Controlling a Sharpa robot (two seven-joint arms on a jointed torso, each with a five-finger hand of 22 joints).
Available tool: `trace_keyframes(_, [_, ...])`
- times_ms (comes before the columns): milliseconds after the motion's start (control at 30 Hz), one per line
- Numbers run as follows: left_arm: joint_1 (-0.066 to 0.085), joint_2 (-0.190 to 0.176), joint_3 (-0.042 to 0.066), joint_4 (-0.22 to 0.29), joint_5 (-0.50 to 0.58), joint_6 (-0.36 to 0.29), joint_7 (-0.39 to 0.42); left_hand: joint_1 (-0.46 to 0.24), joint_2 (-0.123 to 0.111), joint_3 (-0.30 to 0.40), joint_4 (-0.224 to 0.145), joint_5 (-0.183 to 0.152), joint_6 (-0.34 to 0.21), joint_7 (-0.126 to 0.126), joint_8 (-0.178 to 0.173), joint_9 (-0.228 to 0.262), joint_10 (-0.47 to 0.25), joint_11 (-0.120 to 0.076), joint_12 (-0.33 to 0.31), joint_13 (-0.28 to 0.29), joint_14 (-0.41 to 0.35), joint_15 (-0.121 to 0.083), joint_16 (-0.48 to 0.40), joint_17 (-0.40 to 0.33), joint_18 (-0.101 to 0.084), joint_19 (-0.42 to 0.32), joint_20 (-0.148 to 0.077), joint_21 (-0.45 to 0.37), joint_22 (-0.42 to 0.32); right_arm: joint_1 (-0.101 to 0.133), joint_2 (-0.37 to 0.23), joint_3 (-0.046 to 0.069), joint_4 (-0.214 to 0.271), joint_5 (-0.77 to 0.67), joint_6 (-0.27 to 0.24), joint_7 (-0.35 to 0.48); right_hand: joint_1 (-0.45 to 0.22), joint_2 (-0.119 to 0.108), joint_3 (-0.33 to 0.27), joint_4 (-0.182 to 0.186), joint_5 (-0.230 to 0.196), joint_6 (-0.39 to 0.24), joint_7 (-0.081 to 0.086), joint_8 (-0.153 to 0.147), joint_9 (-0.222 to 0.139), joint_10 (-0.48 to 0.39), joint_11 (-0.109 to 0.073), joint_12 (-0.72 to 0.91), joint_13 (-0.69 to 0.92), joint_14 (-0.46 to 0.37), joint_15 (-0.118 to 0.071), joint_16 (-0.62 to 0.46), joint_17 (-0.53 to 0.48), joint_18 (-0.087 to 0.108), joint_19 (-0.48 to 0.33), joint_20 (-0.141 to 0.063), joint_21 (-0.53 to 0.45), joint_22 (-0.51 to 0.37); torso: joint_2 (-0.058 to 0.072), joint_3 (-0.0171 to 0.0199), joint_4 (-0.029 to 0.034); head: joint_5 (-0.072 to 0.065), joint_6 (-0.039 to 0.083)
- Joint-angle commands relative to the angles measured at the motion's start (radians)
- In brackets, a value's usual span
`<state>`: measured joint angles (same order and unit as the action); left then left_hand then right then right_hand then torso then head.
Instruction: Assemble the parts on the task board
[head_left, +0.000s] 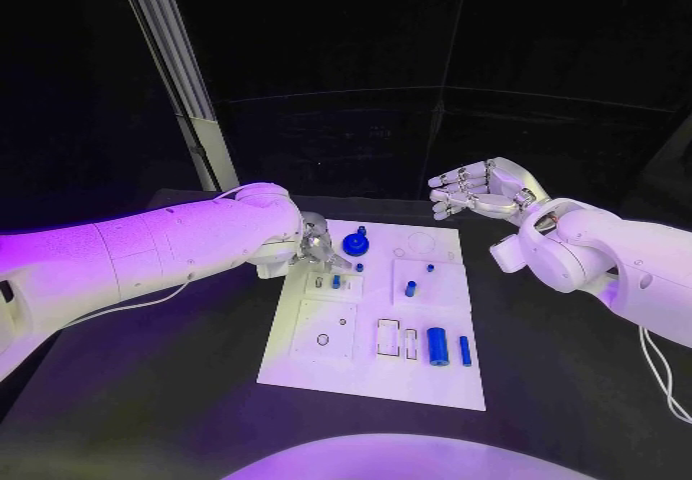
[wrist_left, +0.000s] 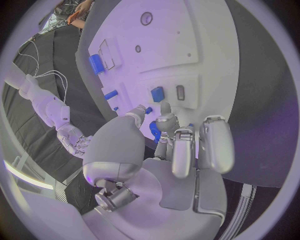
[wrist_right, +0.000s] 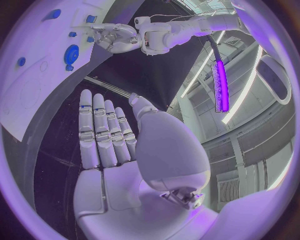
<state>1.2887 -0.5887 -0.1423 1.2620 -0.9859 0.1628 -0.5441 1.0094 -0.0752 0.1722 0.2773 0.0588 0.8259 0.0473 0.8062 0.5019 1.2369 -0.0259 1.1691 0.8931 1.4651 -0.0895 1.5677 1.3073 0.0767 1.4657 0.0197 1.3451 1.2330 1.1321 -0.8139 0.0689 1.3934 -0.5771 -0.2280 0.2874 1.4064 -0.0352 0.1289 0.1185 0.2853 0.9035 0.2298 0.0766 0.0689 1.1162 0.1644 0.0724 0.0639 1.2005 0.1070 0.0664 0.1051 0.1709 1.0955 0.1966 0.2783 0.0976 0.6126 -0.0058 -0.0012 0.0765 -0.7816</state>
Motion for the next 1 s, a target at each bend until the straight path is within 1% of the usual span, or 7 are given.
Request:
trace_keyframes(33, [0.010, -0.009, 0.026, 0.014, 0.014, -0.023, 0.038, 0.008, -0.002, -0.020, 0.004, -0.004, -0.013, 0.001, -0.009, -0.001, -0.011, 0.003, -0.006, -0.005, 0.106, 0.002, 0.003, 0.263, -0.006, 0.003, -0.002, -0.008, -0.005, 0.002, 0.005, 0.001, -0.004, 0.000, 0.012, 0.010, -0.008, 0.000, 0.002, -0.004, -0.006, -0.006, 0.005, -0.002, -0.001, -0.008, 0.001, -0.003, -0.001, -0.009, 0.001, -0.004, -0.001, 0.008, -0.005, 0.004, -0.005, -0.001, 0.001, 0.0009, -0.0012, -0.001, 0.001])
trace_keyframes(167, [0.018, -0.014, 0.057, 0.006, 0.021, -0.001, 0.045, 0.010, -0.003, -0.030, 0.006, -0.004, -0.016, 0.003, -0.010, -0.001, -0.015, 0.004, -0.008, -0.008, 0.106, 0.003, 0.003, 0.263, -0.004, 0.001, 0.000, -0.013, -0.012, 0.002, 0.013, 0.001, -0.012, 0.000, 0.014, 0.011, -0.009, 0.001, 0.002, -0.004, -0.005, -0.007, 0.005, -0.002, -0.001, -0.009, 0.001, -0.002, -0.001, -0.010, 0.001, -0.004, -0.002, 0.008, -0.005, 0.005, -0.006, -0.002, 0.002, -0.0009, -0.0030, -0.002, 0.002])
trace_keyframes(233, [0.024, -0.011, 0.067, -0.012, 0.023, 0.023, 0.044, 0.013, 0.000, -0.038, 0.007, -0.004, -0.021, 0.005, -0.013, -0.002, -0.021, 0.006, -0.012, -0.015, 0.106, 0.005, 0.003, 0.263, -0.003, -0.002, 0.001, -0.019, -0.019, 0.002, 0.014, 0.000, -0.014, 0.000, 0.015, 0.011, -0.009, 0.001, 0.002, -0.004, -0.005, -0.007, 0.005, -0.002, -0.001, -0.009, 0.001, -0.002, -0.001, -0.010, 0.001, -0.004, -0.002, 0.008, -0.005, 0.005, -0.006, -0.002, 0.003, -0.0017, -0.0031, -0.003, 0.002])
trace_keyframes(433, [0.037, 0.020, 0.079, -0.105, 0.025, 0.107, 0.041, 0.051, 0.021, -0.076, 0.004, -0.003, -0.064, 0.029, -0.069, -0.041, -0.054, 0.026, -0.031, -0.049, 0.106, 0.021, 0.003, 0.263, 0.001, -0.010, 0.015, -0.038, -0.040, 0.002, 0.014, 0.000, -0.016, 0.000, 0.013, 0.012, -0.009, 0.001, 0.002, -0.004, -0.005, -0.007, 0.006, -0.002, -0.001, -0.010, 0.001, -0.002, -0.001, -0.011, 0.001, -0.004, -0.002, 0.008, -0.005, 0.005, -0.006, -0.002, 0.003, -0.0005, -0.0015, -0.002, 0.004])
trace_keyframes(667, [0.041, 0.088, 0.073, -0.247, 0.018, 0.157, 0.066, 0.098, 0.041, -0.108, -0.001, -0.004, -0.073, 0.047, -0.125, -0.089, -0.065, 0.042, -0.030, -0.058, 0.106, 0.035, 0.003, 0.263, 0.001, -0.010, 0.029, -0.041, -0.040, 0.002, 0.018, 0.000, -0.018, 0.000, 0.015, 0.012, -0.009, 0.001, 0.002, -0.004, -0.005, -0.007, 0.006, -0.002, 0.000, -0.010, 0.001, -0.002, -0.001, -0.011, 0.001, -0.004, -0.003, 0.008, -0.005, 0.005, -0.007, -0.002, 0.005, -0.0023, -0.0028, 0.006, 0.006])
trace_keyframes(833, [0.039, 0.131, 0.055, -0.337, 0.006, 0.190, 0.079, 0.105, 0.044, -0.113, -0.003, -0.004, -0.069, 0.048, -0.130, -0.095, -0.064, 0.043, -0.028, -0.056, 0.106, 0.036, 0.003, 0.263, 0.001, -0.009, 0.030, -0.040, -0.037, 0.002, 0.021, 0.000, -0.020, 0.000, 0.020, 0.012, -0.009, 0.001, 0.002, -0.004, -0.005, -0.007, 0.006, -0.002, 0.000, -0.010, 0.001, -0.002, -0.001, -0.011, 0.001, -0.004, -0.003, 0.008, -0.005, 0.005, -0.007, -0.002, 0.003, -0.0013, -0.0037, 0.008, 0.005])
trace_keyframes(1000, [0.033, 0.160, 0.045, -0.405, 0.003, 0.231, 0.080, 0.112, 0.045, -0.122, -0.004, -0.004, -0.056, 0.047, -0.132, -0.100, -0.061, 0.043, -0.024, -0.051, 0.106, 0.037, 0.003, 0.263, 0.000, -0.007, 0.032, -0.035, -0.030, 0.002, 0.022, 0.000, -0.021, 0.000, 0.021, 0.011, -0.008, 0.002, 0.003, -0.005, -0.005, -0.007, 0.006, -0.001, 0.000, -0.010, 0.001, -0.001, -0.001, -0.011, 0.001, -0.003, -0.003, 0.008, -0.005, 0.005, -0.008, -0.003, 0.003, -0.0015, -0.0023, 0.007, 0.004])
